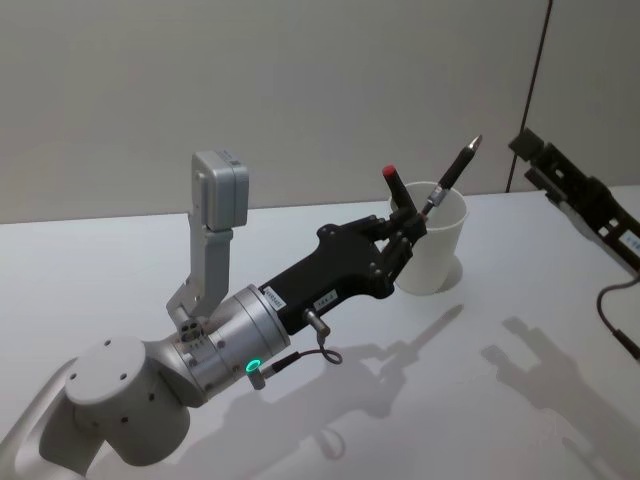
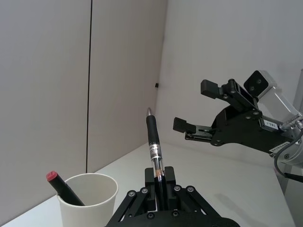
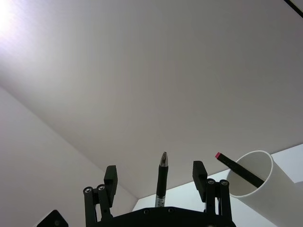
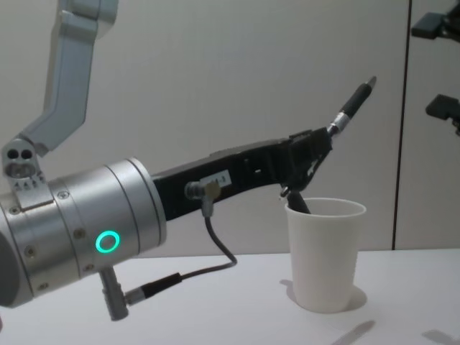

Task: Place the pen into the pen holder.

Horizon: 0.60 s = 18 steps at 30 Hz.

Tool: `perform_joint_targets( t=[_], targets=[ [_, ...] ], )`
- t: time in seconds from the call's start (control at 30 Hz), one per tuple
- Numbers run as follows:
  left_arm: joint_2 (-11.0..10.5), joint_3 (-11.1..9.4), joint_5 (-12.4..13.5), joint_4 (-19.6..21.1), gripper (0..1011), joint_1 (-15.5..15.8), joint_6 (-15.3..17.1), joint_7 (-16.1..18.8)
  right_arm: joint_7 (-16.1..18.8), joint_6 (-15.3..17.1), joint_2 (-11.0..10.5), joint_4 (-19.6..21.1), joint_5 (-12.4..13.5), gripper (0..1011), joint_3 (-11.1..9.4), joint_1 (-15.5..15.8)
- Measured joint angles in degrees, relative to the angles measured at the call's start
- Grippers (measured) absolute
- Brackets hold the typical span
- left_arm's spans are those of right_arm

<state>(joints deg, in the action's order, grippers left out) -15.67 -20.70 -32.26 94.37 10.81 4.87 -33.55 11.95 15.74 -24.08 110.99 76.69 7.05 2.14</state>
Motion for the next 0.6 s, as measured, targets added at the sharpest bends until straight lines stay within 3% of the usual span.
perform_joint_targets(
  t=[0.6],
  targets=[
    [0.0, 0.0, 0.0, 0.0, 129, 0.0, 0.0, 0.0, -7.2, 2.2, 1.8, -0.8, 0.9, 1001, 2.4, -4.0]
  ],
)
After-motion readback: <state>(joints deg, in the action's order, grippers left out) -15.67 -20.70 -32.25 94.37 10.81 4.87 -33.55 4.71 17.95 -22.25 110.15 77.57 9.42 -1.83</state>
